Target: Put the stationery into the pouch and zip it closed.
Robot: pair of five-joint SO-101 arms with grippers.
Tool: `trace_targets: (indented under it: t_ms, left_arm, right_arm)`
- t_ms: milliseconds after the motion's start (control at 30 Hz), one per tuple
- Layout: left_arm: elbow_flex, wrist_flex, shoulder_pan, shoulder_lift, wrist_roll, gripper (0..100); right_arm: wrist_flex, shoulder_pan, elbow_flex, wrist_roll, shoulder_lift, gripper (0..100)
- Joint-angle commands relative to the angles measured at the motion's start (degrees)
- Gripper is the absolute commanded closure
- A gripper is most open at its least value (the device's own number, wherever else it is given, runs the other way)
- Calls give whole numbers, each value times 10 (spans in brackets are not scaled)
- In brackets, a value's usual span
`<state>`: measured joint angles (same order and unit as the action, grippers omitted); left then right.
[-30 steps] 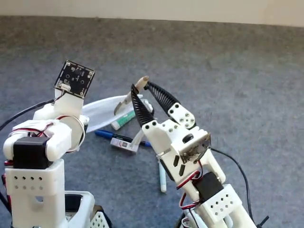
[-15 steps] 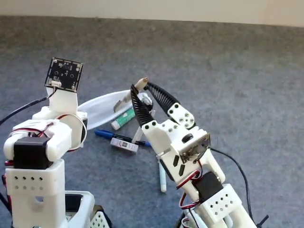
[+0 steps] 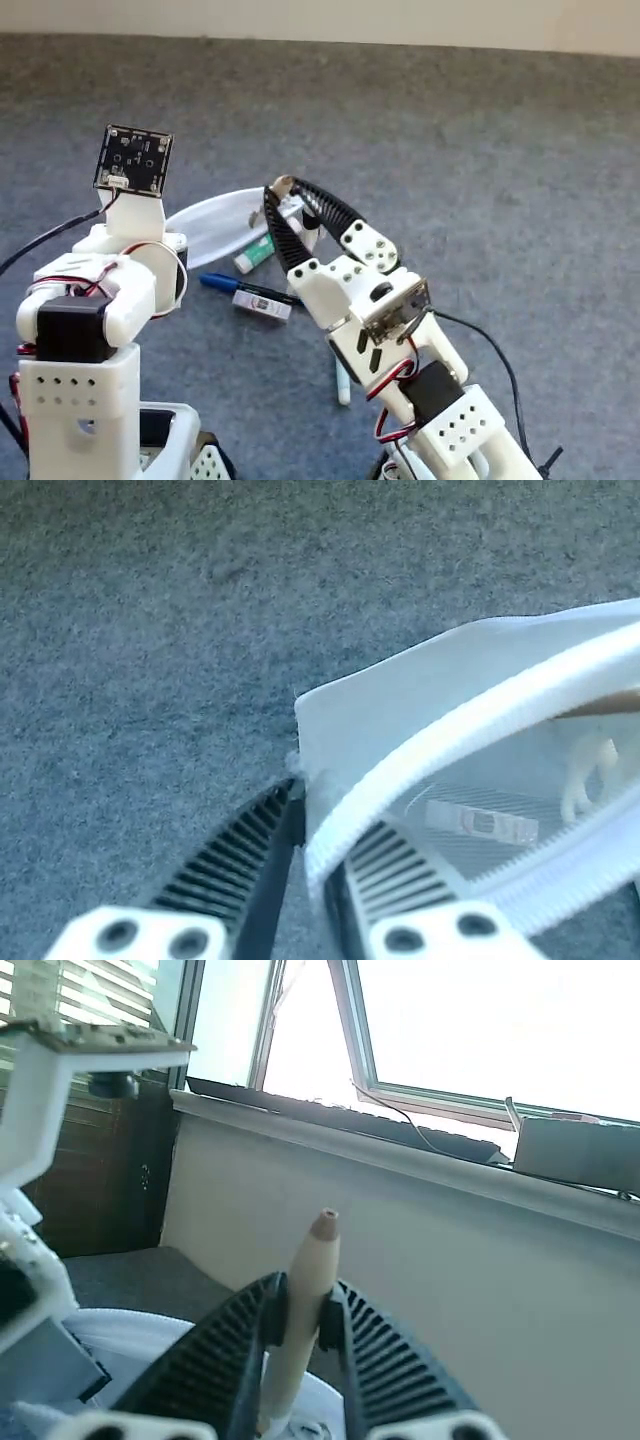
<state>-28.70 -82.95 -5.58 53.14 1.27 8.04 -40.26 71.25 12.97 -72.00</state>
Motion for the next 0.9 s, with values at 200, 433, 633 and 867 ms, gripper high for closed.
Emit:
trace_targets:
  t_ms: [200, 433, 633, 867]
  left_arm:
    - [0, 9, -7, -3, -6, 990]
    - [0, 11, -7, -3, -5, 990]
    - [6, 13, -33, -3, -4, 990]
    - [25, 20, -64, -3, 12, 992]
  right_arm:
    - [-73, -39, -29, 6, -4, 842]
    - [-159, -39, -88, 4, -5, 842]
    - [-288, -36, -144, 4, -5, 842]
    - [-482, -36, -236, 4, -17, 842]
